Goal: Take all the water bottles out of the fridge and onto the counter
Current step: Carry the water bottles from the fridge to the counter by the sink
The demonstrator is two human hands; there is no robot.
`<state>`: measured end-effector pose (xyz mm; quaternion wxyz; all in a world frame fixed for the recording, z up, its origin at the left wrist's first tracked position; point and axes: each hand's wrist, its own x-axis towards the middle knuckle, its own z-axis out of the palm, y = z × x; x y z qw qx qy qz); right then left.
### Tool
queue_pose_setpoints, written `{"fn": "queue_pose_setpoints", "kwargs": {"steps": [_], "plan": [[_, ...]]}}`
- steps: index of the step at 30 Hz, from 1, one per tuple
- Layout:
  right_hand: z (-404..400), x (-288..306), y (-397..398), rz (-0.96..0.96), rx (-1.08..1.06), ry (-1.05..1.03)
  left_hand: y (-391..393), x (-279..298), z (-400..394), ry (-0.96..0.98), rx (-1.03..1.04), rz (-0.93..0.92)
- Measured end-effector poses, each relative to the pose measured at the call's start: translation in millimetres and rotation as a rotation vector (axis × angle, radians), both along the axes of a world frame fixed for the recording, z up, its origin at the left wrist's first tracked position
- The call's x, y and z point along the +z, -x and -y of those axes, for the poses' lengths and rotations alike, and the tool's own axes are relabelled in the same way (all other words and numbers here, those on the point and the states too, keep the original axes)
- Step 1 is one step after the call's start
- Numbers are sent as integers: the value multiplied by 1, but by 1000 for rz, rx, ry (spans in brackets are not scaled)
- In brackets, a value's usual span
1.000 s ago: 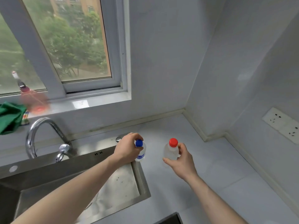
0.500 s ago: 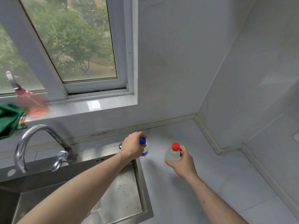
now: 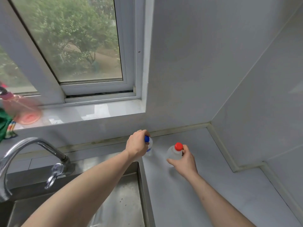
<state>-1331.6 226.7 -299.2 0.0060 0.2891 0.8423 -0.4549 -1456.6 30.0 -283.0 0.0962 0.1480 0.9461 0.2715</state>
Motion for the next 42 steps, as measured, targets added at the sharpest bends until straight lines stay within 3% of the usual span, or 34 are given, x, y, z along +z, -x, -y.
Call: {"fn": "queue_pose_setpoints", "kwargs": {"steps": [25, 36, 42], "plan": [[15, -47, 128, 71, 60, 9, 52, -15, -15, 32, 29, 18], [20, -49, 136, 51, 116, 52, 36, -12, -4, 5, 40, 10], [15, -26, 100, 53, 142, 16, -1, 1, 19, -48, 31, 71]]}}
